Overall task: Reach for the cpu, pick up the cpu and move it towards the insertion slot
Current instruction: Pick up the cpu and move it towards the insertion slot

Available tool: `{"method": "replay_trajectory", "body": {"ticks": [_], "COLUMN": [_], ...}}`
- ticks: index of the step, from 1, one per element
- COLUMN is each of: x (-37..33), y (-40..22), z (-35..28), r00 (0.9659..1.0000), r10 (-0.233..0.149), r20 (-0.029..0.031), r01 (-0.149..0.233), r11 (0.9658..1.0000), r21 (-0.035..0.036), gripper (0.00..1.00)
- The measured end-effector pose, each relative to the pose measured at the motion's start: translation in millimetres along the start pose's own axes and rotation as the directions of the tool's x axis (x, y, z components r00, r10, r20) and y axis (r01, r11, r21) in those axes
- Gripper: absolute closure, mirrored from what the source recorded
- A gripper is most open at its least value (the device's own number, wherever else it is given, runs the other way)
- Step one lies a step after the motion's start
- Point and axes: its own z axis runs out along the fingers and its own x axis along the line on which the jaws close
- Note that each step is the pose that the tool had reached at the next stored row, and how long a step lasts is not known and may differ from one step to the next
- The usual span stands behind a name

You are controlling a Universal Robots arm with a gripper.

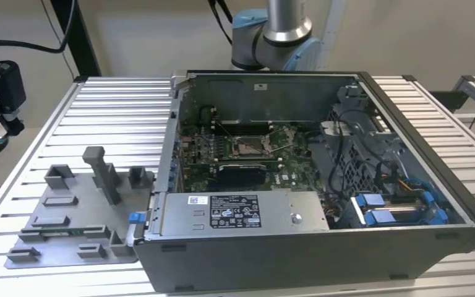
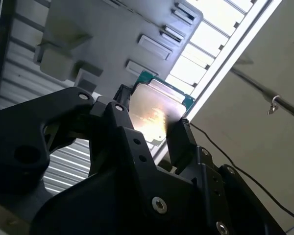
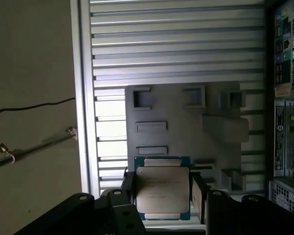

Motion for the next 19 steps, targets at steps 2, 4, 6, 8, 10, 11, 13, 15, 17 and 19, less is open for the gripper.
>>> {"method": "replay_trajectory", "body": {"ticks": [2, 4, 6, 8, 10, 11, 13, 15, 17, 19], "x": [-3.2, -6.0, -8.0, -10.1, -12.6, -13.6, -15.8, -18.1, -20.8, -24.0], "y": [0.2, 0.4, 0.5, 0.6, 0.8, 0.8, 1.0, 1.1, 1.3, 1.5], "z": [0.0, 0.0, 0.0, 0.1, 0.1, 0.1, 0.0, 0.1, 0.0, 0.1], "r00": [1.0, 1.0, 1.0, 1.0, 1.0, 1.0, 1.0, 1.0, 1.0, 1.0], "r10": [0.0, 0.0, 0.0, 0.0, 0.0, 0.0, 0.0, 0.0, 0.0, 0.0], "r20": [-0.0005, -0.002, -0.0028, -0.003, -0.0033, -0.0033, -0.0037, -0.004, -0.0044, -0.005], "r01": [0.0, 0.0, 0.0, 0.0, 0.0, 0.0, 0.0, 0.0, 0.0, 0.0], "r11": [1.0, 1.0, 1.0, 1.0, 1.0, 1.0, 1.0, 1.0, 1.0, 1.0], "r21": [0.0, 0.0001, 0.0002, 0.0001, 0.0001, 0.0002, 0.0002, 0.0002, 0.0003, 0.0003], "gripper": [1.0, 1.0, 1.0, 1.0, 1.0, 1.0, 1.0, 1.0, 1.0, 1.0]}}
